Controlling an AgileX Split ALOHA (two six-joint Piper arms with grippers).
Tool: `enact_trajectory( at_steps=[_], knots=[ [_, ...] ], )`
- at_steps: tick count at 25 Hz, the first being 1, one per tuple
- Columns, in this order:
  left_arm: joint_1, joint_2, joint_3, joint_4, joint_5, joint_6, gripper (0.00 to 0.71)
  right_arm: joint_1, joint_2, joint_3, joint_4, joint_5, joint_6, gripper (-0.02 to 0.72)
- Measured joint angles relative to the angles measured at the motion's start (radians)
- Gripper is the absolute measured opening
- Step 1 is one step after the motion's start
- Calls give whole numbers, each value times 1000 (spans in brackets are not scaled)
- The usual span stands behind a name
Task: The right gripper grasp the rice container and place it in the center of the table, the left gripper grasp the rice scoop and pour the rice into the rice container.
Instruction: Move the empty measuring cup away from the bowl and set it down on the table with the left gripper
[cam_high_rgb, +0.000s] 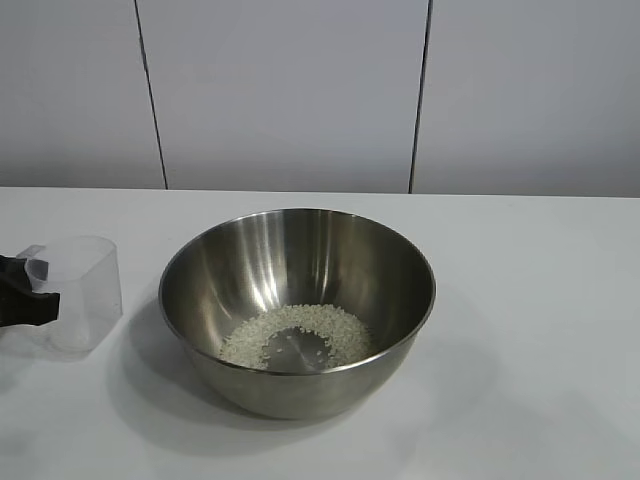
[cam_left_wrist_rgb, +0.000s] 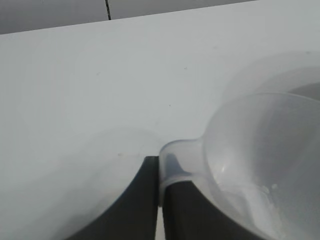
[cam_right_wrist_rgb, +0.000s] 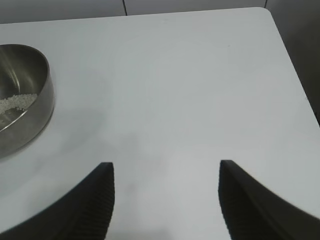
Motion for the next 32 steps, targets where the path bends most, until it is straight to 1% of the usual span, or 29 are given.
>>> enact_trajectory(
  at_steps=[4,11,15,20,22,26,32],
  knots=[
    [0,0,-2,0,-3,7,15,0,0,0,0,0,0,419],
    [0,0,-2,0,10,7,127,0,0,0,0,0,0,419],
    [0,0,-2,0,14,7,150,0,0,0,0,0,0,419],
    [0,0,-3,0,84,7,197,0,0,0,0,0,0,419],
    [0,0,-3,0,95,7,210,0,0,0,0,0,0,419],
    [0,0,3,0,96,7,225,0,0,0,0,0,0,419],
    [0,0,47,0,73,8,271,0,0,0,0,0,0,419]
  ],
)
